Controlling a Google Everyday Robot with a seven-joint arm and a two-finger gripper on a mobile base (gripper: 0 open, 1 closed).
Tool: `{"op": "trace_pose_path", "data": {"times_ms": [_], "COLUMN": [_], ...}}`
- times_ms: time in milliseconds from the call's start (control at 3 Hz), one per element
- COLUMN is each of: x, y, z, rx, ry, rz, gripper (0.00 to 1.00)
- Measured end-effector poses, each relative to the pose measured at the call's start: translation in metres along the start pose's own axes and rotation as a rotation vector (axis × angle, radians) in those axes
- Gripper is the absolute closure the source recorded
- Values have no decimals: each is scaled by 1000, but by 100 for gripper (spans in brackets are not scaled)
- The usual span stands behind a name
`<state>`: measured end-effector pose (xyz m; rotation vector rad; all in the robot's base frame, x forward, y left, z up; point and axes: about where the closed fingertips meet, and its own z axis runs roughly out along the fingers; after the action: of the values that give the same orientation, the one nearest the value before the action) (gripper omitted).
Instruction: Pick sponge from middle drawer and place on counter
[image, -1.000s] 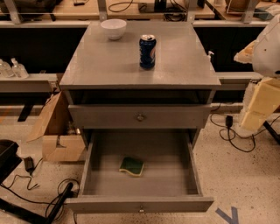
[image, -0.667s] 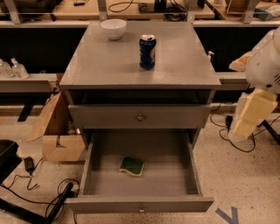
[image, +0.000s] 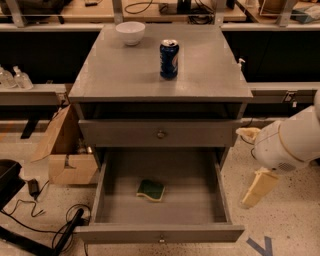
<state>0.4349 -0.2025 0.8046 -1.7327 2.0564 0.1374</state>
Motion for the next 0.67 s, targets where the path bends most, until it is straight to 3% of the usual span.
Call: {"op": "trace_pose_path", "data": {"times_ms": [333,667], "x": [5,1], "y": [-21,-45], "z": [42,40], "rx": [78,168], "ry": [-73,-89], "rz": [3,5], "gripper": [0,0]}}
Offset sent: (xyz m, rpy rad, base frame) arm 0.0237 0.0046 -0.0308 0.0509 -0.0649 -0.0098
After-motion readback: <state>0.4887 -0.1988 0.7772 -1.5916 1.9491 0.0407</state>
